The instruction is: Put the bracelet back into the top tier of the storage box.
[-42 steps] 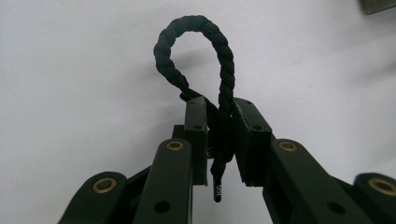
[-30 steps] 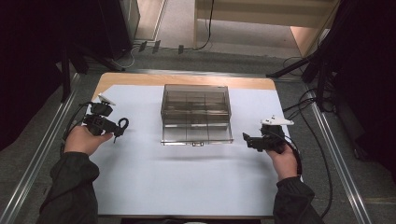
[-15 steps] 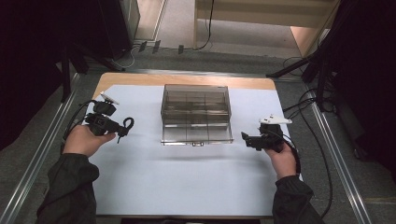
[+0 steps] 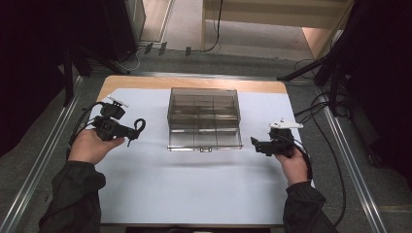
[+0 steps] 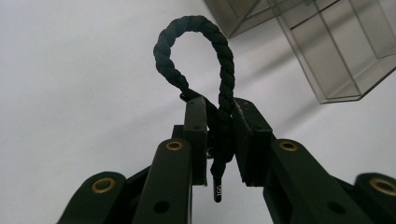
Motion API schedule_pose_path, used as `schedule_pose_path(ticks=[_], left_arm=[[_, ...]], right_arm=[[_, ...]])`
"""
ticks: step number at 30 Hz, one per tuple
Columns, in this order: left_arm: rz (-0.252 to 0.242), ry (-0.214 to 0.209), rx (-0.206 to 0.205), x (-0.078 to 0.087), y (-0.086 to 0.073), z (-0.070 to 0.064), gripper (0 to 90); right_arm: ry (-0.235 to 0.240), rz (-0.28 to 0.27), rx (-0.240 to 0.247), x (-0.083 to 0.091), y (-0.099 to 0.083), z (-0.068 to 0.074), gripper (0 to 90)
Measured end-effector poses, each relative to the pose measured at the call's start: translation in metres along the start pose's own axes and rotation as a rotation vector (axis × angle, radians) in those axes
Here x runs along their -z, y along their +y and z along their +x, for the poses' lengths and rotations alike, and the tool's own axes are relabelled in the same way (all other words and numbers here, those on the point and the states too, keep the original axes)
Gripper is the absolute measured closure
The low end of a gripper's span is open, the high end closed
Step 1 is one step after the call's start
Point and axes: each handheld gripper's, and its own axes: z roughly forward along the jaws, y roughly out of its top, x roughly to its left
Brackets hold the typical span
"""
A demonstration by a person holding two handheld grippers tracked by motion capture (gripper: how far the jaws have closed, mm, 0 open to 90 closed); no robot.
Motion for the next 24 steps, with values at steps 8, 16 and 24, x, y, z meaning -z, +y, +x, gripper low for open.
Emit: schedule_pose_path(ticks=[8,16,24], left_arm=[[-0.05,-0.033,-0.031,0.004,0.003,-0.009,77.8],[-0.08,-0.058,-0.063,0.007,0.006,-0.02,77.7],[-0.093,-0.074,-0.087,0.005,0.009,-0.03,77.8]], right_arm=[[0.004,0.005,0.006,-0.001,0.0,0.001,14.0],[-0.001,0.003,-0.003,0.0,0.0,0.0,14.0],[0.0,0.0,-0.001,0.0,0.0,0.0,14.0]])
